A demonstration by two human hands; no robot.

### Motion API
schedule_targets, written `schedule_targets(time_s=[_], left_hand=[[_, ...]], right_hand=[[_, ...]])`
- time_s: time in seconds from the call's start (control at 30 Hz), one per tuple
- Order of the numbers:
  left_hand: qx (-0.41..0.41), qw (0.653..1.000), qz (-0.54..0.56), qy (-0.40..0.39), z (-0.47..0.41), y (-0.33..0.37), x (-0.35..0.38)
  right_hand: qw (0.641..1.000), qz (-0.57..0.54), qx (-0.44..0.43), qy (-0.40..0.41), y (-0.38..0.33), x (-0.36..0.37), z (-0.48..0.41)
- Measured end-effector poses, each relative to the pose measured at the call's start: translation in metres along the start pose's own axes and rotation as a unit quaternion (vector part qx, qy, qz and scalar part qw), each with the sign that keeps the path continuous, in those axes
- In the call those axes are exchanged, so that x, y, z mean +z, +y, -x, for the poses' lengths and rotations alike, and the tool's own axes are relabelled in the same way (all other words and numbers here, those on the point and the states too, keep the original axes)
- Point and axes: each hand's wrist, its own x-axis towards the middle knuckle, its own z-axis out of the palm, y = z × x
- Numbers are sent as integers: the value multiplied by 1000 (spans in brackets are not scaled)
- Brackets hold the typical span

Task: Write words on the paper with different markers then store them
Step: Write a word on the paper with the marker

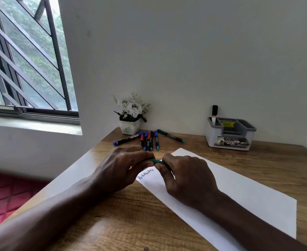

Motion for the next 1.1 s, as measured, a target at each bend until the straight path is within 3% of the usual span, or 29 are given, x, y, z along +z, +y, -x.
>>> schedule_targets(time_s=[0.1, 0.3, 0.43, 0.57, 0.83, 0.9, 1.03, 1.1], left_hand=[[7, 1000, -2, 3, 0, 0, 0], [-14, 999, -7, 37, -1, -8, -3], [-121, 992, -10, 39, 2, -25, -2], [-231, 972, -43, -28, 10, -41, -3], [-307, 941, -57, -127, 6, -47, -1], [-321, 935, -57, -140, 5, -47, -3], [-360, 914, -65, -178, 7, -47, -4], [-388, 900, -50, -193, 7, -45, -4]], right_hand=[[1000, 5, 2, -8, 0, -2, 2], [996, -6, 87, -12, 5, -4, 1], [993, -54, 106, -9, 7, -5, 3], [989, -91, 116, -22, 13, -3, 2], [972, -218, 81, 24, 16, -4, -1], [923, -355, 142, 39, 16, -6, -4], [718, -638, 278, 11, 18, -14, -8], [684, -675, 276, -8, 23, -15, -7]])
